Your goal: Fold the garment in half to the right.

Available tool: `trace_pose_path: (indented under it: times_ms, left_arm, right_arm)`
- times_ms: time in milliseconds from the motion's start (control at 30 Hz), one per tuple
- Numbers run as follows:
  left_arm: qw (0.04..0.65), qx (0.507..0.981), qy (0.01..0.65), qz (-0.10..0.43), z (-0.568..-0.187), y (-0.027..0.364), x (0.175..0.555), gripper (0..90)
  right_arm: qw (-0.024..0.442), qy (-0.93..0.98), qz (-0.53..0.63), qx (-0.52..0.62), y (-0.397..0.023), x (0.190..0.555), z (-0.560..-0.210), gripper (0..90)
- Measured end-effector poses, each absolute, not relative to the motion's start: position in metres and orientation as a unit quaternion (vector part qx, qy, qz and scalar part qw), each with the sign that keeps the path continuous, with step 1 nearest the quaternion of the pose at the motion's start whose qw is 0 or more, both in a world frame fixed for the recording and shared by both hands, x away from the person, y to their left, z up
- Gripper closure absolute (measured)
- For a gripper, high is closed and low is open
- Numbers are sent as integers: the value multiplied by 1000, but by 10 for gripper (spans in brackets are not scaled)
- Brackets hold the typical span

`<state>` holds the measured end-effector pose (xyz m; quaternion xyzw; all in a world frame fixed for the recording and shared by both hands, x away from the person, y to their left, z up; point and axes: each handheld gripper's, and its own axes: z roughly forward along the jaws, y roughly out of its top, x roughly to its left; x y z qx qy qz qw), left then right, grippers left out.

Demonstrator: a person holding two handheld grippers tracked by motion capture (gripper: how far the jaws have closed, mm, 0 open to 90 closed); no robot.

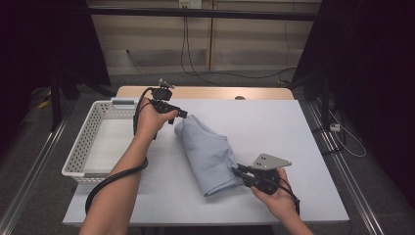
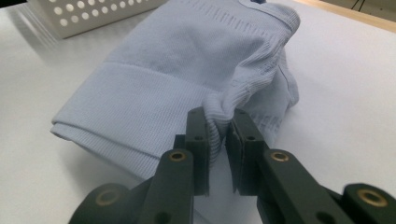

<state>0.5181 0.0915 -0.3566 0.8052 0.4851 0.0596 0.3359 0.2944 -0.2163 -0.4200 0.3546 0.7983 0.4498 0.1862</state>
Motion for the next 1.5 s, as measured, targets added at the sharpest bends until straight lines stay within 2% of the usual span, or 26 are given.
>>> trace_pose_path:
  times_ms: [1500]
  left_arm:
    - [347, 805, 479, 49, -360, 106, 487, 222]
  right_arm:
    - [201, 815, 420, 344, -221, 303, -436, 797]
